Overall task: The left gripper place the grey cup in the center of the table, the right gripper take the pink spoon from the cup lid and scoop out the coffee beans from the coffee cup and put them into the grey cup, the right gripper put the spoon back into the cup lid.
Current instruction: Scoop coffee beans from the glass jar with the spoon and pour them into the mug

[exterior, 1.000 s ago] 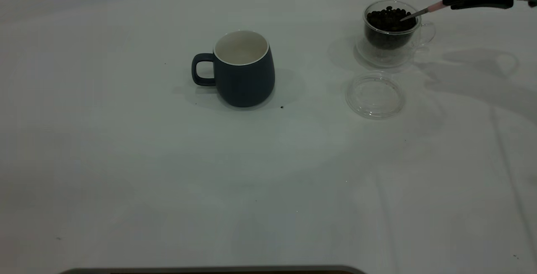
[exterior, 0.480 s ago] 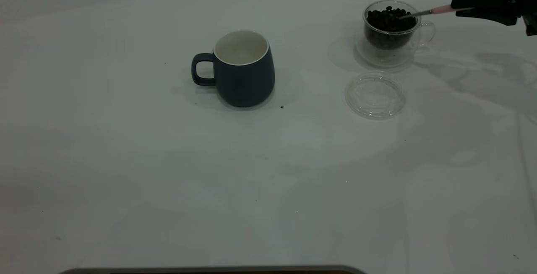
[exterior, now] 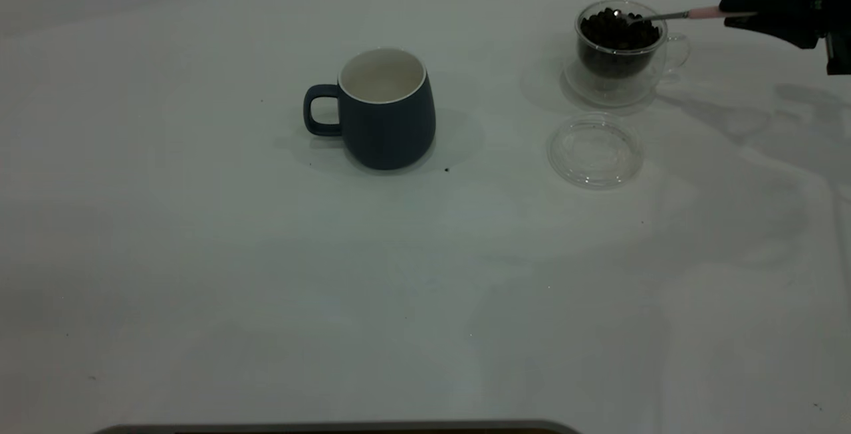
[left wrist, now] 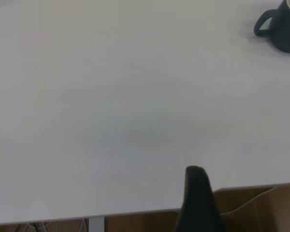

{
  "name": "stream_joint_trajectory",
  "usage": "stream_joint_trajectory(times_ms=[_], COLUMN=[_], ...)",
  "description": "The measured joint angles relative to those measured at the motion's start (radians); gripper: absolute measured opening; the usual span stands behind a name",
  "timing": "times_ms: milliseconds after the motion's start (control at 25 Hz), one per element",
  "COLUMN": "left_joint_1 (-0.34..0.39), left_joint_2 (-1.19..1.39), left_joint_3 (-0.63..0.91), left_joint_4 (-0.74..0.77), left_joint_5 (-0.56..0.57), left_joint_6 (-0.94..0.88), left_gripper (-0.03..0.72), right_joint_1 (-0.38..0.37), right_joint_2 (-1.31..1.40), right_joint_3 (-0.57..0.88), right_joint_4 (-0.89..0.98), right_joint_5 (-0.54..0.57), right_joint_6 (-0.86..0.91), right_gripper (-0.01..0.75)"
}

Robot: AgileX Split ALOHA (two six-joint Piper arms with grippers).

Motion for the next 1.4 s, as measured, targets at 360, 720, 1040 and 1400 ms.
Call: stream_joint_trajectory(times_ms=[360, 720, 1040, 1400], left_joint_1=[0.0, 0.0, 0.0, 0.0], left_joint_2=[0.0, 0.0, 0.0, 0.0], left_joint_3=[0.0, 0.0, 0.0, 0.0], left_joint_4=[0.0, 0.0, 0.0, 0.0], left_joint_5=[0.0, 0.0, 0.0, 0.0], left_joint_6=[0.0, 0.0, 0.0, 0.0], left_gripper=[0.586, 0.586, 0.586, 0.586], right_joint_1=[-0.041, -0.047, -0.006, 0.164], right_joint_2=[0.001, 0.001, 0.001, 0.001], right_joint_3=[0.0, 0.0, 0.0, 0.0], right_joint_4=[0.005, 0.005, 0.013, 0.055], right_joint_5=[0.083, 0.141, 0.149, 0.15], right_joint_6=[0.019, 0.033, 0.057, 0.068], right_gripper=[0.114, 0.114, 0.114, 0.114])
